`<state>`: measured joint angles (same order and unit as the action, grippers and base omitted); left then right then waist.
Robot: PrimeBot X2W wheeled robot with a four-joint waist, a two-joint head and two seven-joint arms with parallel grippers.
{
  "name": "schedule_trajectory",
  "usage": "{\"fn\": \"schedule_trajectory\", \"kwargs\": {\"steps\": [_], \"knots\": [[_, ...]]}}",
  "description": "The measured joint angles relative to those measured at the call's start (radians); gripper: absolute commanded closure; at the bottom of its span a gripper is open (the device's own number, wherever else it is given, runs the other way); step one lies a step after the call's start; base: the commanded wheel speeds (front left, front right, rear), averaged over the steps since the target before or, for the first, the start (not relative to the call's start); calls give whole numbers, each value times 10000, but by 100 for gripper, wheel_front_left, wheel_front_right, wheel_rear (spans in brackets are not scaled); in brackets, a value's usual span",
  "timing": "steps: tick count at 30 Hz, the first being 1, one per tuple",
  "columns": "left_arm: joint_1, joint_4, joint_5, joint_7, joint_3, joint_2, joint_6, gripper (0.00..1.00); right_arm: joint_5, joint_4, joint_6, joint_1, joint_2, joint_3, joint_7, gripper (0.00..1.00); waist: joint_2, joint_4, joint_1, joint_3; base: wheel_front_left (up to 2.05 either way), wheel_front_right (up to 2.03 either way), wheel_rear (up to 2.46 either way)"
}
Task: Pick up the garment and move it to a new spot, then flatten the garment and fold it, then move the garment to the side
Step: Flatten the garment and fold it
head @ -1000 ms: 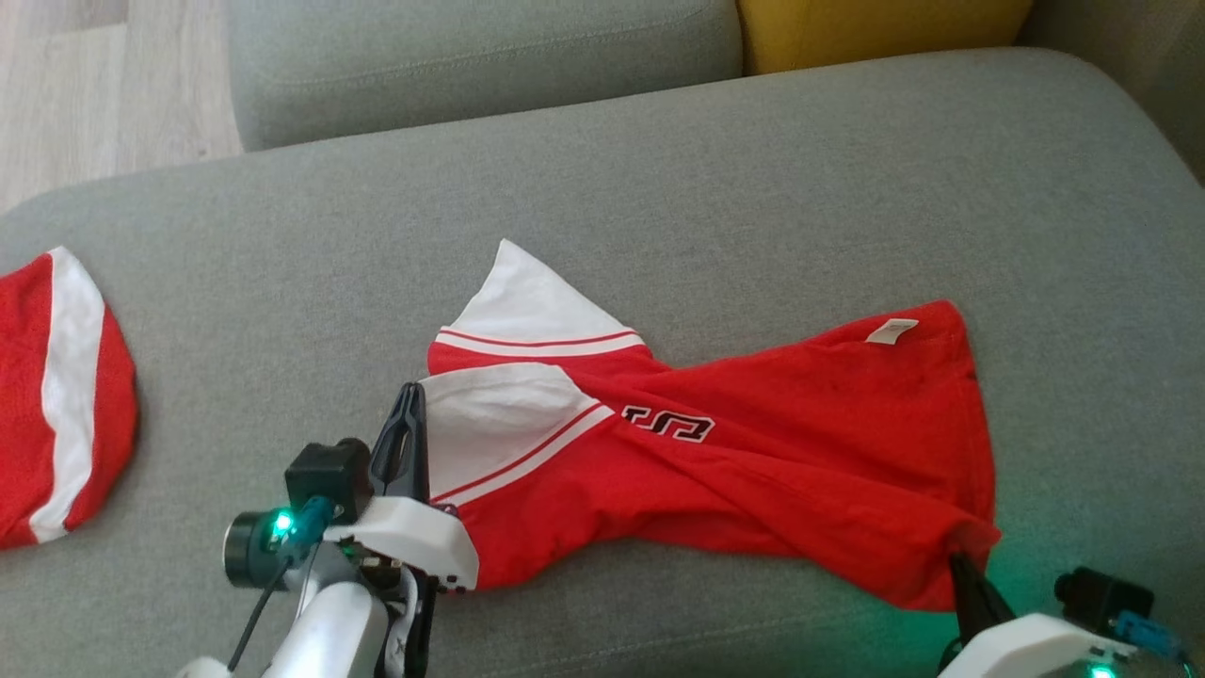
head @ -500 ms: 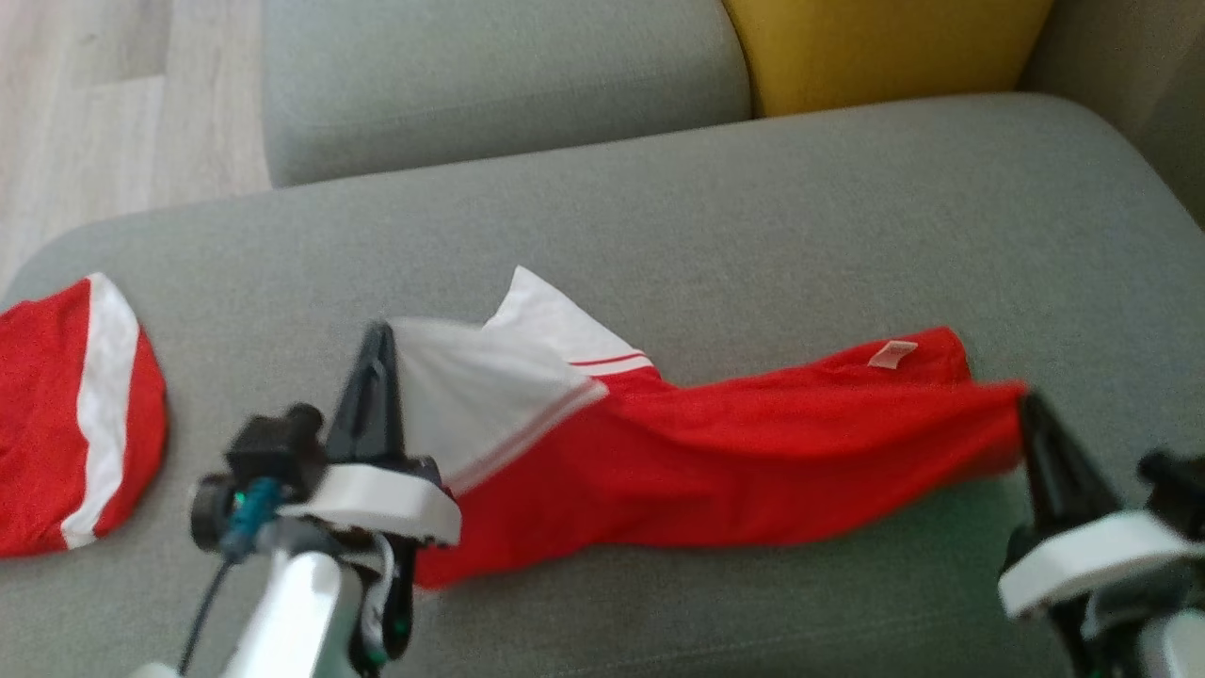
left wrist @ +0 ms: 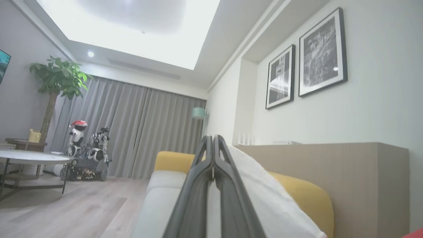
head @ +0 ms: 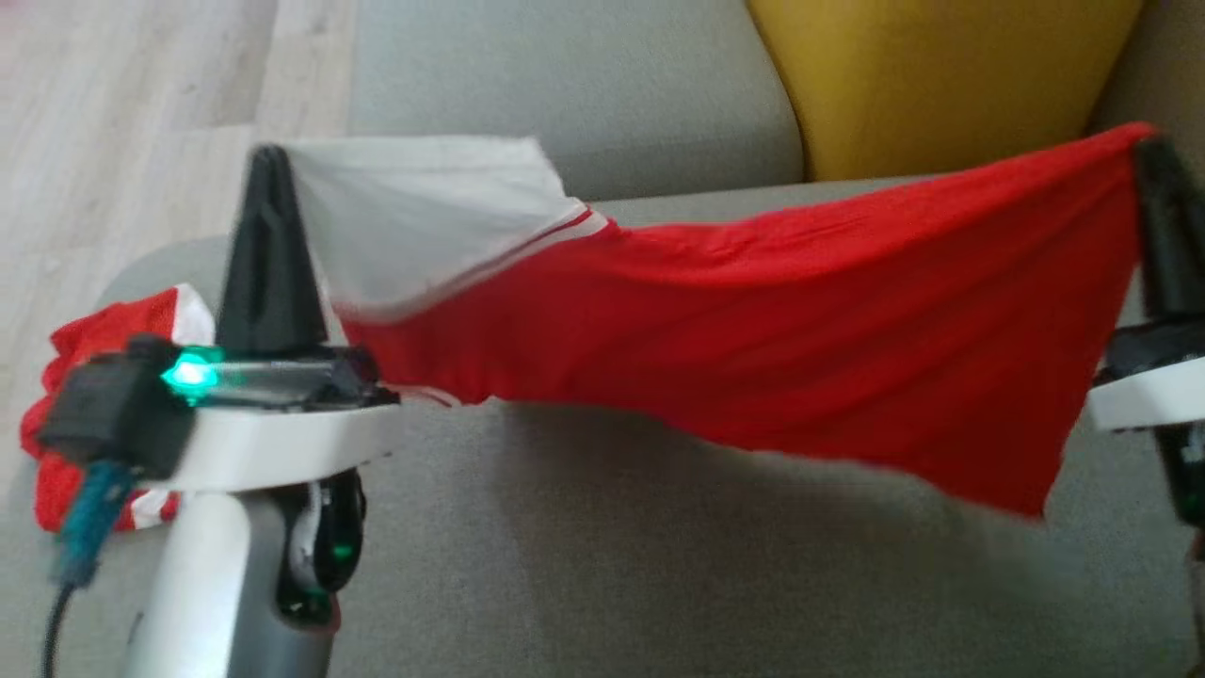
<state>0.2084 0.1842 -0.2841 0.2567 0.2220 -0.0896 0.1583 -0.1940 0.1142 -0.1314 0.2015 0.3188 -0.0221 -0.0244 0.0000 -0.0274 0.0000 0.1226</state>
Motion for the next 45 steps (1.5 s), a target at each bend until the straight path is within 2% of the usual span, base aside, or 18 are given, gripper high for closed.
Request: {"fn": "schedule_trajectory", "kwargs": {"steps": [5,11,15,18,22,26,30,35,39,45], "knots": [[4,874,-94,-33,-117,-10,56,100,222,318,0,87,-4,-481,69,100,0,238,0,243,0,0,0],[0,1728,-272,-656,-174,-92,190,100,265,953,0,81,-63,-803,-391,100,0,360,0,281,0,0,0],[206,1695,-259,-1200,-318,-456,159,100,59,1043,0,290,12,-974,-982,100,0,356,0,123,0,0,0],[1177,1076,-267,-1691,-238,-700,-192,100,-249,623,0,1134,221,-779,-1536,100,0,318,0,-132,0,0,0],[3265,-500,-485,-2125,-81,-708,-654,100,-859,-617,0,3184,608,-109,-1912,100,0,235,0,-670,0,0,0],[5637,-2598,-435,-2127,-12,-715,-1097,100,-1072,-2481,0,5584,965,761,-1766,100,0,102,0,-1400,0,0,0],[8333,-4654,-330,-1592,-77,-589,-1298,100,-1064,-4600,0,8263,1024,1187,-949,100,0,-8,0,-2298,0,0,0],[11108,-6817,-282,-391,-476,-249,-1308,100,-654,-7031,0,10981,999,1509,786,100,-1,-15,1,-3273,0,0,0],[11996,-7958,-257,-69,-725,-123,-1321,100,-424,-8642,0,11936,951,1919,1954,100,-1,208,2,-3595,0,0,0],[12049,-8736,-253,2,-754,-25,-1586,100,-775,-10019,0,12009,738,2370,2550,100,-1,580,1,-3749,0,0,0]]}}
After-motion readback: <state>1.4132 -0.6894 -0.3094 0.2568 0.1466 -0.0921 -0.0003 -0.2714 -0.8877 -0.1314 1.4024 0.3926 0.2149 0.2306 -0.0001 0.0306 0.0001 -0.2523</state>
